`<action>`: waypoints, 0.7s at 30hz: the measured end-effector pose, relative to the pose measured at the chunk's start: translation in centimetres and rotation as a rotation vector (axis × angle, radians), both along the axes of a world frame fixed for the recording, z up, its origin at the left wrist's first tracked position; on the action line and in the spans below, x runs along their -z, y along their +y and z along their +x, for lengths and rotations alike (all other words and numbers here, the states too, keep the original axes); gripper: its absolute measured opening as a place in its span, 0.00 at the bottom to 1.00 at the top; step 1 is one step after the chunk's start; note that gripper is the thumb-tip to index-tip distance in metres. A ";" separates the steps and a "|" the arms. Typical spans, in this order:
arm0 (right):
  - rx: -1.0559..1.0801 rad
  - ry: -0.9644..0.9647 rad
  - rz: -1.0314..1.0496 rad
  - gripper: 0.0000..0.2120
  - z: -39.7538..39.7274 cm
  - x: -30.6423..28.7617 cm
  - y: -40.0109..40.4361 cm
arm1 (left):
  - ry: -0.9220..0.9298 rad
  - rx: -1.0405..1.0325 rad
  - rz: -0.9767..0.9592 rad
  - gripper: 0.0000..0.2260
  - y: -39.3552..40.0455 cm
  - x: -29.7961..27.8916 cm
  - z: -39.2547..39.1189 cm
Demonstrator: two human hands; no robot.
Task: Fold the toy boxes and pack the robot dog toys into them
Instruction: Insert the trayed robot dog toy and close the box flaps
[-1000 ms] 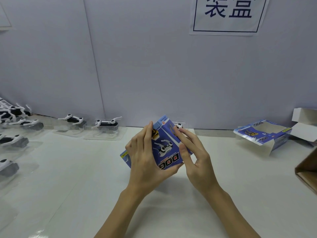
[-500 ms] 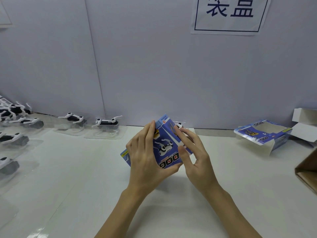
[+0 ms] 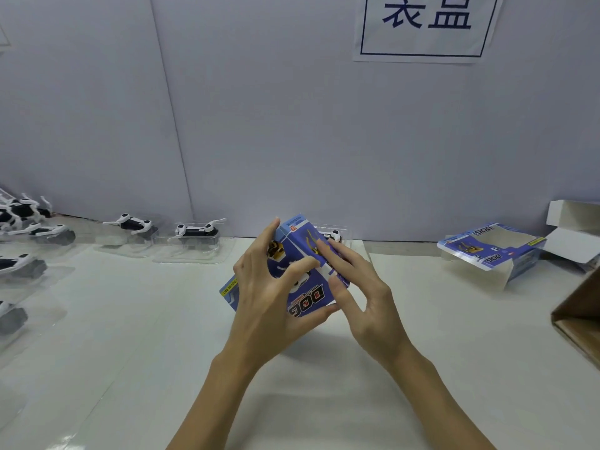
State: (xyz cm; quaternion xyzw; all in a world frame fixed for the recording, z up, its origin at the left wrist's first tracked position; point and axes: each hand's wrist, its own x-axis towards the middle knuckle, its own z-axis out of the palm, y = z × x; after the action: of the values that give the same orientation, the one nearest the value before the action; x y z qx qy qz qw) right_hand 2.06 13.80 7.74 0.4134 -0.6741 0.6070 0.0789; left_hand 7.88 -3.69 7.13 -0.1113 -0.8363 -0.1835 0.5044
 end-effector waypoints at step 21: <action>0.178 0.221 -0.003 0.20 1.5 1.3 -2.5 | 0.070 0.042 0.102 0.19 0.3 -0.5 0.1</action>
State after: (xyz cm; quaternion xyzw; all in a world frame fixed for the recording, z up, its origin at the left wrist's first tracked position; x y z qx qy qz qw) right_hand 3.59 11.32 6.45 0.4163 -0.6945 0.5492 0.2068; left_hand 7.99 -3.42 7.64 -0.1092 -0.8054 -0.2322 0.5344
